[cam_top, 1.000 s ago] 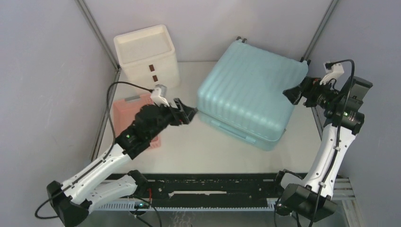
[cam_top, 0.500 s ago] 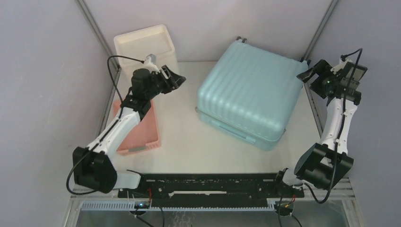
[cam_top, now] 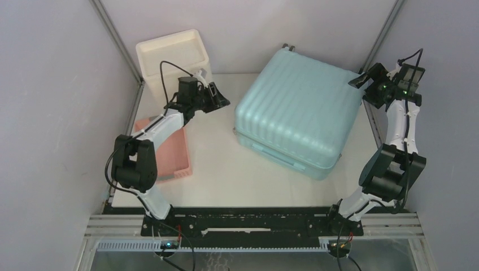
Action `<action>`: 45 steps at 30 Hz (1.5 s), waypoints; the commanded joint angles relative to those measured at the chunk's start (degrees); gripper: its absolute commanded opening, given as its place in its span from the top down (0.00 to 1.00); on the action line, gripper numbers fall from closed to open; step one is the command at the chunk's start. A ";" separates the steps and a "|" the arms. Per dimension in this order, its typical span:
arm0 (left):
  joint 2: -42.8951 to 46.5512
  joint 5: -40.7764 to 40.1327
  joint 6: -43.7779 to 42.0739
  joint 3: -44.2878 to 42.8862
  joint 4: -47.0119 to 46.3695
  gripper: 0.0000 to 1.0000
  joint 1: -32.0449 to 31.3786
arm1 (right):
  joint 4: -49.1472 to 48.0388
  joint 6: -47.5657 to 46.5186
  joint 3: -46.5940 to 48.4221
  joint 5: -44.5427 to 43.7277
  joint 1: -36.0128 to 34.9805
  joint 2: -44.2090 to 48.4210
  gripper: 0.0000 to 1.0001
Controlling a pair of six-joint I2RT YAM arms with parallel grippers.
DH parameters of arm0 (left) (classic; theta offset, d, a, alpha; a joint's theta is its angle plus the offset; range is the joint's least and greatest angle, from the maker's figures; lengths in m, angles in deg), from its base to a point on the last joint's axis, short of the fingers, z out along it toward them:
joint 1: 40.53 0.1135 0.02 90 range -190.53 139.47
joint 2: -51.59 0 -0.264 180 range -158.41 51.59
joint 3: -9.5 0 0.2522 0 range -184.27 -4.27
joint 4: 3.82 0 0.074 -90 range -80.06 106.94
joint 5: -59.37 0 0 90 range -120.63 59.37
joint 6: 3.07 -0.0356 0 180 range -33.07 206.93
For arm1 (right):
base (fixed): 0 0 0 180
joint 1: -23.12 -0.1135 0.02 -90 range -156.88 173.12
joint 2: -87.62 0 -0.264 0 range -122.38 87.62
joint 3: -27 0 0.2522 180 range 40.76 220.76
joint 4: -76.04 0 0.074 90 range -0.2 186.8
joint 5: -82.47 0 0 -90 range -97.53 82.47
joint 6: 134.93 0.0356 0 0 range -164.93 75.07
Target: Open, take out, and arrange the luggage
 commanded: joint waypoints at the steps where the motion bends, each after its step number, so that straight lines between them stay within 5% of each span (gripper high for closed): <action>1: -2.15 6.16 -4.70 -4.36 -1.49 0.44 -2.00 | 0.00 0.46 3.11 6.29 -1.59 -2.98 0.03; 13: 6.20 14.45 -2.06 17.83 -20.63 0.43 -2.94 | 4.37 -5.44 -6.10 17.26 -10.65 1.28 0.07; 26: 23.74 10.28 -2.57 34.26 -22.77 0.42 -7.48 | 9.11 -11.51 -7.93 17.96 -23.84 4.77 0.08; 37: 27.55 3.92 -2.81 35.51 -24.00 0.41 -18.02 | 28.01 -39.96 13.36 8.20 -15.52 8.13 0.00; 45: 23.36 2.84 -2.41 30.02 -26.08 0.41 -23.57 | 45.20 -71.80 13.72 31.02 -14.09 16.26 0.00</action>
